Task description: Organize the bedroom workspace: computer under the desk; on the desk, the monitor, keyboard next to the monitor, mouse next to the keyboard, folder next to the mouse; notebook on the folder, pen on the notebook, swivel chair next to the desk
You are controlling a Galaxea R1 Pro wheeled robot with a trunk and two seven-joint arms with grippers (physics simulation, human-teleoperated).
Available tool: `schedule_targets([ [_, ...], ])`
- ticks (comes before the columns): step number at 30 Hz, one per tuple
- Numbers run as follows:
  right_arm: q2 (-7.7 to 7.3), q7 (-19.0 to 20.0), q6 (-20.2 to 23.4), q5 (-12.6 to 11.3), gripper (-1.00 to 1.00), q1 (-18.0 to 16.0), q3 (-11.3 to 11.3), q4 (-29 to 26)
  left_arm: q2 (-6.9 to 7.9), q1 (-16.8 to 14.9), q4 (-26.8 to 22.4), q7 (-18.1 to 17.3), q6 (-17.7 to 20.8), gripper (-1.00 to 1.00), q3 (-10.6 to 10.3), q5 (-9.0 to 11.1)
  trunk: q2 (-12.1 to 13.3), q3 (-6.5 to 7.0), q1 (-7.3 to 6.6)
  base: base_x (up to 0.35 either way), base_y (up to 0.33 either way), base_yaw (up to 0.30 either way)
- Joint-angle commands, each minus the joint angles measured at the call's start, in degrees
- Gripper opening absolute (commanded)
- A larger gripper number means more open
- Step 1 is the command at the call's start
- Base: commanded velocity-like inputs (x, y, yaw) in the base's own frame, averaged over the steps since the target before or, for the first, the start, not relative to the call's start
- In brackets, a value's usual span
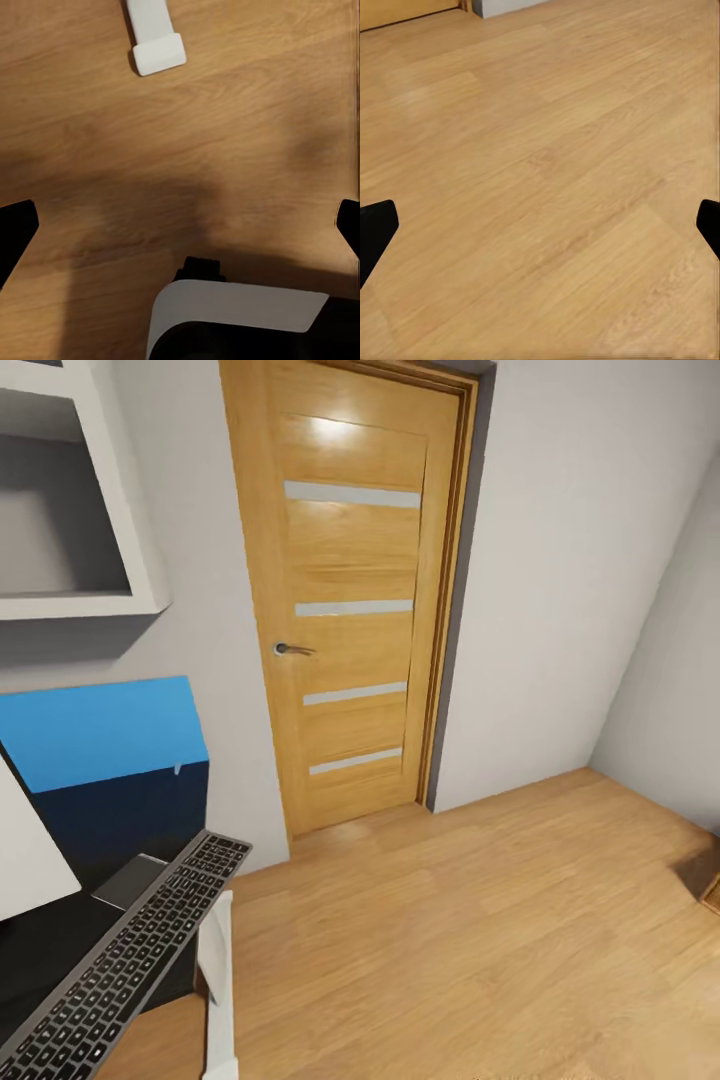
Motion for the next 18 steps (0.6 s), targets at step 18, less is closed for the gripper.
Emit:
schedule_targets([
  [18,0.0,-0.38,0.16,0.35,1.0,-0.06,-0.09,0.05,-0.11,-0.02,0.01,0.27,0.64,1.0,-0.53,0.38,-0.03,0.52,0.0,0.163,-0.044,-0.277],
])
